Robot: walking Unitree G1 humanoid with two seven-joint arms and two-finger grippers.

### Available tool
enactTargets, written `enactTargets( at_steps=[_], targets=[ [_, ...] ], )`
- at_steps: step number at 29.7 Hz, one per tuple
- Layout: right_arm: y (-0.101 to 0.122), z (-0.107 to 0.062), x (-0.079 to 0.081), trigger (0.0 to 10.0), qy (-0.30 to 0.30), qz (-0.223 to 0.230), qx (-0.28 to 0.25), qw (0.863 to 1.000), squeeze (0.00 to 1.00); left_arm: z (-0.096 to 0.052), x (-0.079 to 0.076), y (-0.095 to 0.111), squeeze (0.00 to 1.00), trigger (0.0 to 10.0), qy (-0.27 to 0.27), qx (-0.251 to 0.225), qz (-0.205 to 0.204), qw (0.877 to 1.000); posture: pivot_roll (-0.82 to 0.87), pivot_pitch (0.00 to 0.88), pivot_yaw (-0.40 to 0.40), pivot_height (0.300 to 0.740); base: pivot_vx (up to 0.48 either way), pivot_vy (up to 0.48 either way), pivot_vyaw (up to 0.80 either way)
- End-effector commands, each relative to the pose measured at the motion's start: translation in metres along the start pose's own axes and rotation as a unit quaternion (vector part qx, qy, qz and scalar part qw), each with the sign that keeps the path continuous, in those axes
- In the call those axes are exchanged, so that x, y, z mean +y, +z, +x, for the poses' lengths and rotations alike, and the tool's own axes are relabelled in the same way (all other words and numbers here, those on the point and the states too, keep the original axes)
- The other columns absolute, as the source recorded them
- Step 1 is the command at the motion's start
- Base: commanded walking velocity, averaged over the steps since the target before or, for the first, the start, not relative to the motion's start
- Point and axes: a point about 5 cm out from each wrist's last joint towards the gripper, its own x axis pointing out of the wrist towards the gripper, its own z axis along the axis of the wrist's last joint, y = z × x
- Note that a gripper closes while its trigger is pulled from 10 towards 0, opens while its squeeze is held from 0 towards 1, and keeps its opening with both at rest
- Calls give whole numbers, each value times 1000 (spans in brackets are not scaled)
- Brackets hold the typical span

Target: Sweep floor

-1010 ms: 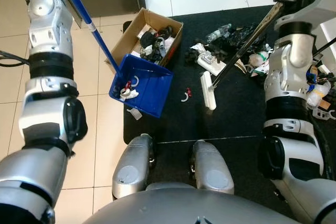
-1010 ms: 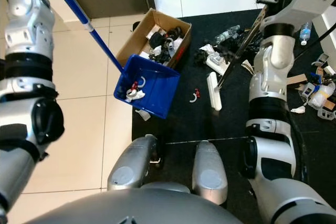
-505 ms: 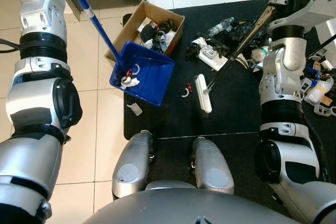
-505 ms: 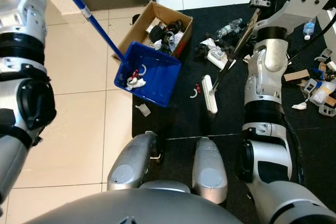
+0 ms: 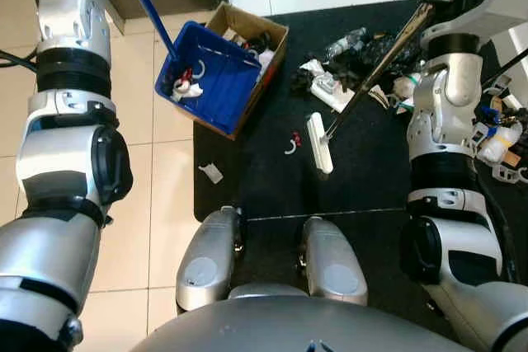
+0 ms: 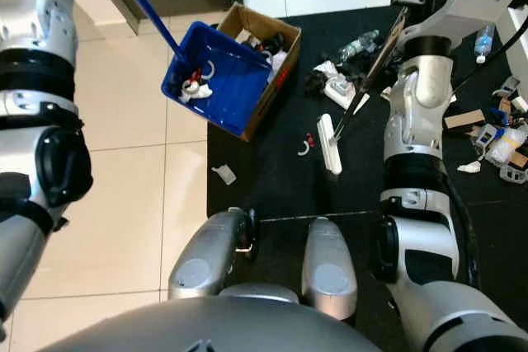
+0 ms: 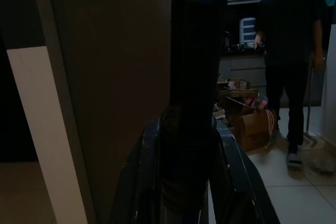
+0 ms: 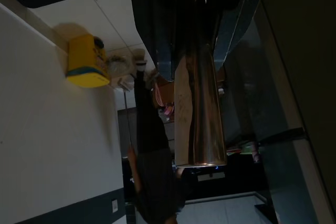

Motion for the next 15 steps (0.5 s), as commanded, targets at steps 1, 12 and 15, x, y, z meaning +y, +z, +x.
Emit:
enactTargets(
  at_steps=[1, 12, 15],
  targets=[
    [5, 4, 2, 10000, 7, 2, -14, 1000, 0, 3, 0, 14, 0, 10000, 1, -36, 1, 999, 96, 61, 92, 740, 480, 0, 0],
    [5, 4, 0, 10000, 3, -1, -16, 1000, 0, 5, -1, 16, 0, 10000, -1, -45, 4, 999, 95, 56, 96, 740, 480, 0, 0],
    [5, 4, 0, 10000, 2, -1, -16, 1000, 0, 5, -1, 17, 0, 10000, -2, -46, 6, 999, 97, 58, 97, 740, 480, 0, 0]
  ],
)
